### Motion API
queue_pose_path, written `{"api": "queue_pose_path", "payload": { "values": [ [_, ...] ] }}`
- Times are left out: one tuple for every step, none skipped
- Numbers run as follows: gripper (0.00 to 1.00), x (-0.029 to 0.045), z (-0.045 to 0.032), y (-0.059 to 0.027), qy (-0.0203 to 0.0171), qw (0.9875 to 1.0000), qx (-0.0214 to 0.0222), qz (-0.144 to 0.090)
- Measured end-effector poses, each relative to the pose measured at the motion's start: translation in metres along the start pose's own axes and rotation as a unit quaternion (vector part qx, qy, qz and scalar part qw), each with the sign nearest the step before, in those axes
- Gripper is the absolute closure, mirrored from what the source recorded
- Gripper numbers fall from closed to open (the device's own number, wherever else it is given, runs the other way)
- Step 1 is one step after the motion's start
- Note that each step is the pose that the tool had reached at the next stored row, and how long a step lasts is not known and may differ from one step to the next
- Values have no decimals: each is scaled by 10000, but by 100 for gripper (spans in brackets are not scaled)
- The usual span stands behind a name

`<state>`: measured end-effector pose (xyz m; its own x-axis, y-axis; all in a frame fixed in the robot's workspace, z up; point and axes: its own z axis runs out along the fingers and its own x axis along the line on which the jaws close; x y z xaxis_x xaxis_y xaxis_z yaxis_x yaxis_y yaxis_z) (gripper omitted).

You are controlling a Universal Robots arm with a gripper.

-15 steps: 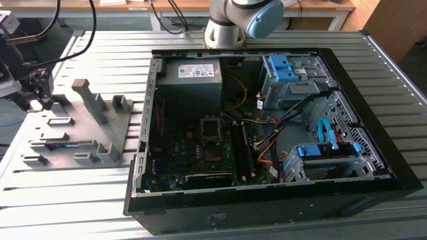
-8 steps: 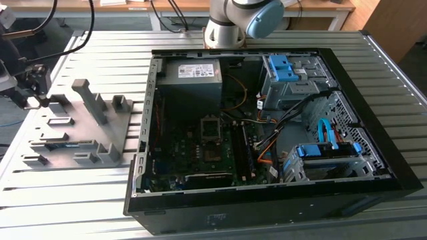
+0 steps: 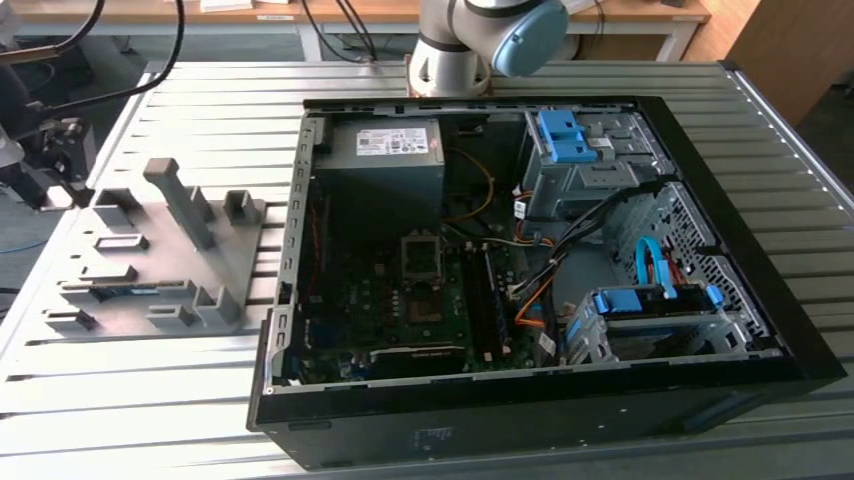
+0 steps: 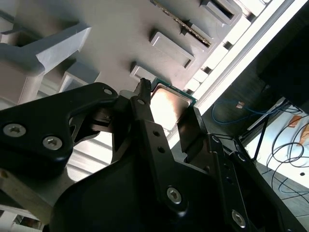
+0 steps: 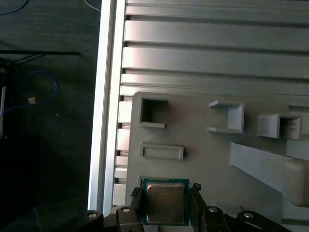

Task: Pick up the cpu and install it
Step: 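Pick up the cpu and move it towards the insertion slot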

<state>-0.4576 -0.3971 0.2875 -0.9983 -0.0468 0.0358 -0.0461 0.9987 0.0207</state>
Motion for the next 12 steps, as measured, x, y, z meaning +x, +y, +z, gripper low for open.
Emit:
{"api": "queue_pose_path", "payload": {
  "values": [
    [53, 0, -12, 0, 0, 10000, 0, 0],
    [53, 1, -24, 1, 0, 10000, 0, 0],
    [53, 1, -38, 1, 0, 10000, 0, 0],
    [53, 2, -50, 1, 0, 10000, 0, 0],
    [53, 2, -64, 1, 0, 10000, 0, 0],
    [53, 3, -75, 1, 0, 10000, 0, 0],
    [53, 3, -86, 2, 0, 10000, 0, 0],
    [53, 3, -98, 2, 1, 10000, 0, 0],
    [53, 4, -107, 2, 0, 10000, 0, 0],
    [53, 4, -112, 2, 0, 10000, 0, 0],
    [53, 4, -112, 2, -1, 10000, -1, 0],
    [53, 4, -111, 2, -1, 10000, -1, 0]
  ]
}}
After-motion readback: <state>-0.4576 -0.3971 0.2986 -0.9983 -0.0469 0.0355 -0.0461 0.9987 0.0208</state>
